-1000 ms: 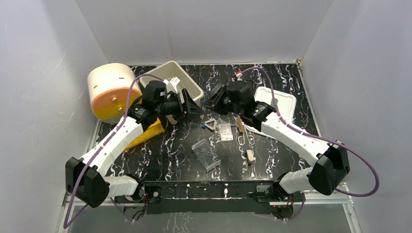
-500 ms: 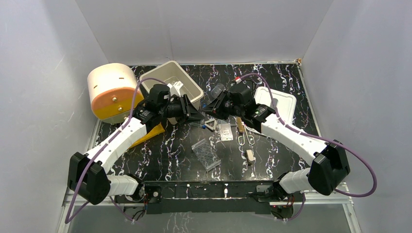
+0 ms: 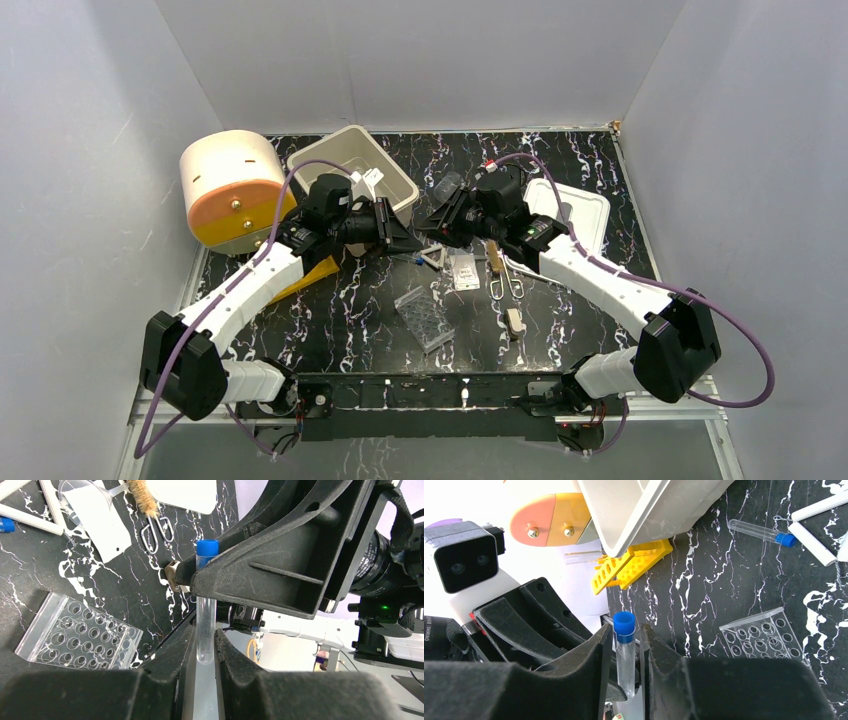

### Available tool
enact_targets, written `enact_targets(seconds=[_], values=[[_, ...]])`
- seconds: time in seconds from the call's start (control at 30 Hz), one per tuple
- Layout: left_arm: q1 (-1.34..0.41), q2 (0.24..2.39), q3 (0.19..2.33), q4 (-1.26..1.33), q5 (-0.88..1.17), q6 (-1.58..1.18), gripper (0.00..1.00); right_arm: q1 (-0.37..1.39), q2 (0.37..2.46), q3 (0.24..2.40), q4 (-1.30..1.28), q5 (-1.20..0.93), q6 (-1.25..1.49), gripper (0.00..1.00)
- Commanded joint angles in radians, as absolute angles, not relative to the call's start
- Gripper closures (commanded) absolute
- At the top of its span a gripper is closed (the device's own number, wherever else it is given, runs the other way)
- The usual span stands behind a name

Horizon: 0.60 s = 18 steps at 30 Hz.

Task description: Organize the chemistry lab equipment

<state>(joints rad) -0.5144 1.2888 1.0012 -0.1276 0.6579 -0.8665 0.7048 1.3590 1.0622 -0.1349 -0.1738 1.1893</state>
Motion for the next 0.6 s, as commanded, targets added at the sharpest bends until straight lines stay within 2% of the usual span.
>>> enact_targets(seconds=[0.0,0.07,0.13,0.4,0.57], values=[[-0.52,1.283,1.002,-0.119,0.689,-0.829,1.0,0.686,1.324,1.059,-0.088,-0.207,1.18,0.61],[-0.52,1.284,1.013,-0.147,0.68,-0.786,1.0,0.67,1.322,1.06,-0.096,-0.231,1.163,0.51],[-0.52,1.285,1.027,-0.187,0.665,-0.742,1.0,0.652,1.32,1.067,-0.11,-0.26,1.137,0.48],[-0.52,1.303,1.097,-0.311,0.692,-0.571,1.0,0.587,1.351,1.133,-0.23,-0.464,1.014,0.39],[-0.52,1.314,1.112,-0.344,0.712,-0.517,1.0,0.584,1.391,1.15,-0.21,-0.587,0.971,0.34]])
